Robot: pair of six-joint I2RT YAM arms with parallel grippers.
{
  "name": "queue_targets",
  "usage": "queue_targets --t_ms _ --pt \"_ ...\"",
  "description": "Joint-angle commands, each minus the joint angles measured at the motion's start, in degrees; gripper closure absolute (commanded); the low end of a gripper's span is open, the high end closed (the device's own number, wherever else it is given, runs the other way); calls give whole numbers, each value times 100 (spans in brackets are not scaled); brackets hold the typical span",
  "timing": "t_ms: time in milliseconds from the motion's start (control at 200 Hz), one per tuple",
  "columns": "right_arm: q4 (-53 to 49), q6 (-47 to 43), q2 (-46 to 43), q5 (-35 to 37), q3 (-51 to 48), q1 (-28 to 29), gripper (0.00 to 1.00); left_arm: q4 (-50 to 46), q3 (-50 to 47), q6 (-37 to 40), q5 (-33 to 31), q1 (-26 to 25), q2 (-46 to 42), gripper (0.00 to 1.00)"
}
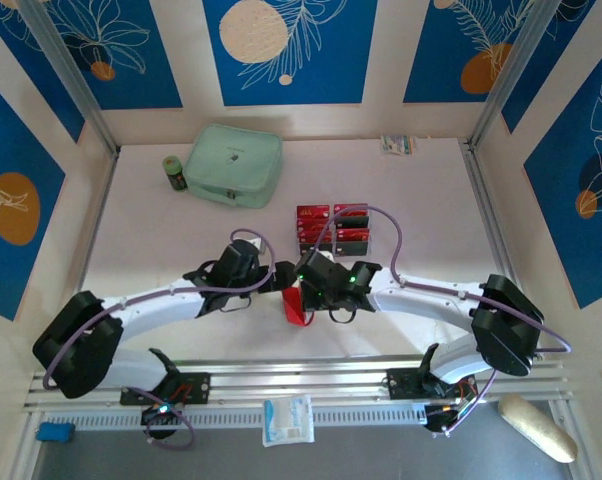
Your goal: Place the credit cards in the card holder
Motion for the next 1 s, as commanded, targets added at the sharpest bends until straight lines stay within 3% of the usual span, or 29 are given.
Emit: queue_targets --t_ms 0,350,695,995 --pt "70 158 98 146 14 19 100 -64 105 -148 209 -122 -94 0" --pt "461 487 -311 -116 -588 -207 100 -188 185 -404 -135 -682 362 0" --pt "743 720 -659 -279 -1175 -444 100 -370 -479 -313 -890 -721 93 0" --pt "1345 758 -923 -576 -1558 -518 100 -2338 33 193 -1910 -720 347 0"
